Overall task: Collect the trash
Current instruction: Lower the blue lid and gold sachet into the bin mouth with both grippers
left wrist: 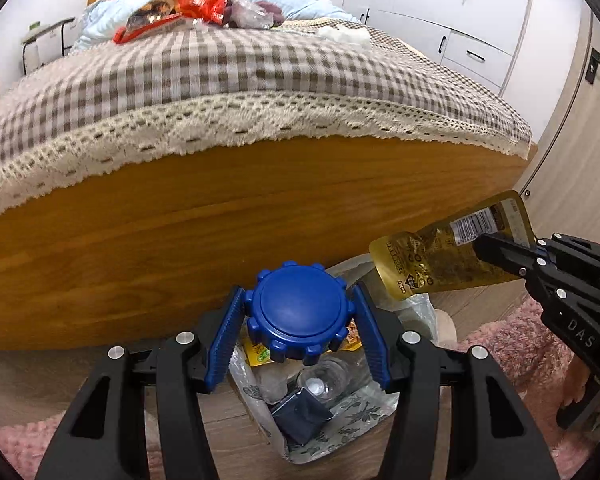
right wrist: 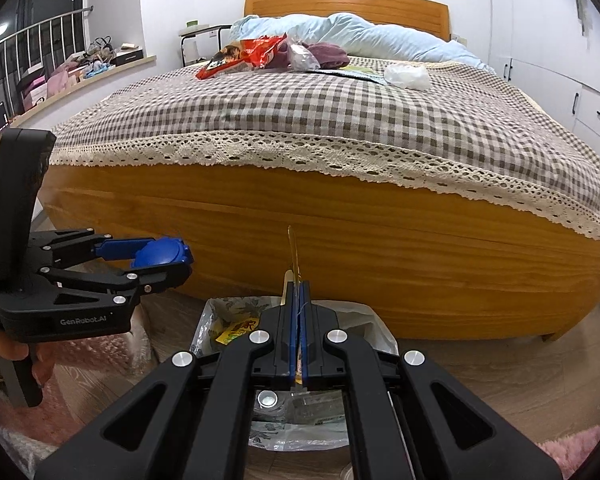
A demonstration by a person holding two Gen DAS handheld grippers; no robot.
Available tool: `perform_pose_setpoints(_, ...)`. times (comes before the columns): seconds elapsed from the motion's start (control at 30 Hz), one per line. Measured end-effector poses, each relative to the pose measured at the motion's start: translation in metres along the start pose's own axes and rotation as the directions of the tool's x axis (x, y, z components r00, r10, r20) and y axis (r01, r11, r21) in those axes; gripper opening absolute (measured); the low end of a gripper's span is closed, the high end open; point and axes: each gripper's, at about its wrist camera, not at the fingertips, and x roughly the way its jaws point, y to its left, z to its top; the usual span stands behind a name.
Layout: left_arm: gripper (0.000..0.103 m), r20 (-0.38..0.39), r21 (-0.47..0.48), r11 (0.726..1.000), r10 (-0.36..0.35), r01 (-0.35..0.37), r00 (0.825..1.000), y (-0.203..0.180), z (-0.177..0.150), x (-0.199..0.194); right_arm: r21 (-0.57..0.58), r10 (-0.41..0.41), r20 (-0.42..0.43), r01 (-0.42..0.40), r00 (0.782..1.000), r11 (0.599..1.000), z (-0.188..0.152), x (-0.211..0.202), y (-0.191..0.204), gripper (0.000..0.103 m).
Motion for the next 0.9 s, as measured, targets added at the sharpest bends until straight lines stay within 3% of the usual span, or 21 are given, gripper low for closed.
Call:
perform_pose_setpoints(0.5, 0.052, -0.039, -0.023, 0.999, 0.025, -0.025, 0.999, 0.012, -0.014, 0.032, 0.011, 0.017, -0.048, -0.017, 0.999, 1.0, -0.009, 0.026, -0.008, 0.001)
perform_pose_setpoints(0.9, 0.052, -0.191, -0.099, 0.995, 0.011, -0.031, 0.981, 0.018, -0.022, 0.08, 0.058, -0.051, -0.191, 0.063, 0.98, 0.996, -0.026, 0.071, -0.031, 0.001)
